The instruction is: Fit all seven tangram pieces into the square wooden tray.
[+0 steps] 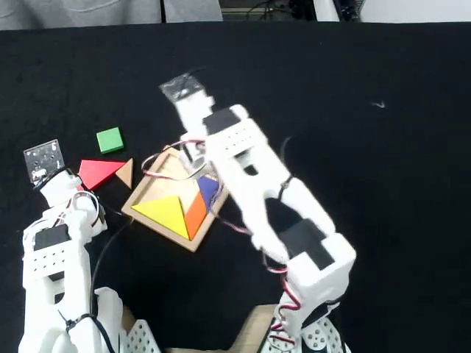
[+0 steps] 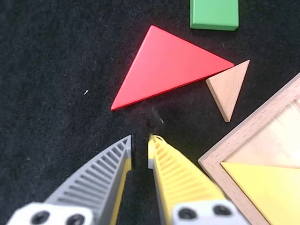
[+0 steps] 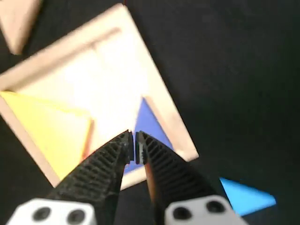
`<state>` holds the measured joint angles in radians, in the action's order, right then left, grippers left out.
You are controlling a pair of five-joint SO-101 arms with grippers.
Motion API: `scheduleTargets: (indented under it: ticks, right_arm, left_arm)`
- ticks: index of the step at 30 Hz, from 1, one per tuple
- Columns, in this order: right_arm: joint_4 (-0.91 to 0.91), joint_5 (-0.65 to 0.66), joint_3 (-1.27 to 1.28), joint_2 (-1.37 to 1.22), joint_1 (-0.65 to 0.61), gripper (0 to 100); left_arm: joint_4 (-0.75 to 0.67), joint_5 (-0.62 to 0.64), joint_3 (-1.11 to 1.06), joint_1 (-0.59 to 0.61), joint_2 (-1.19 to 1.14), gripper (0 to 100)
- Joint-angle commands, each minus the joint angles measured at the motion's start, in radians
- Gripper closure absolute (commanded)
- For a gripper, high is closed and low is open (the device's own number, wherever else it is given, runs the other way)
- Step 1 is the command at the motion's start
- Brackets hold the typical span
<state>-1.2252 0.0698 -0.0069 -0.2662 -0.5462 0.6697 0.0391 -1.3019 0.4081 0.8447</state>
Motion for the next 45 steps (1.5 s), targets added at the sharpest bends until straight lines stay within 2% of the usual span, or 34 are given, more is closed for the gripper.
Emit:
scheduleTargets:
  ticks: [1, 8, 13, 22, 27, 31, 34, 39, 45]
  right_arm:
    - [0.038, 0.005, -0.05, -0.045, -0.054, 98.8]
    - [-0.069, 0.003, -0.199, -0.248, -0.057, 98.8]
    - [-0.083, 0.009, -0.174, -0.278, -0.006, 98.8]
    - [-0.091, 0.17, -0.208, -0.283, 0.14, 98.8]
    - [-0.153, 0.342, -0.298, -0.321, 0.143, 98.8]
    - [-0.222, 0.396, -0.452, -0.424, 0.137, 98.8]
    - [-0.302, 0.374, -0.599, -0.449, 0.138, 98.8]
    - [-0.212, 0.201, -0.809, -0.486, 0.184, 98.8]
    - [-0.16, 0.236, -0.957, -0.704, 0.172, 98.8]
  left_arm:
    - [-0.021, 0.002, 0.001, -0.001, 0.012, 93]
    - [-0.021, 0.002, 0.001, -0.001, 0.012, 93]
    - [-0.021, 0.002, 0.001, 0.001, 0.012, 93]
    - [-0.021, 0.002, 0.001, 0.001, 0.012, 93]
    - [-0.021, 0.002, 0.001, 0.001, 0.012, 93]
    - [-0.021, 0.002, 0.001, 0.001, 0.012, 93]
    - [-0.021, 0.002, 0.001, 0.001, 0.012, 93]
    - [-0.021, 0.002, 0.001, 0.001, 0.012, 93]
    - [-0.021, 0.002, 0.001, 0.002, 0.014, 93]
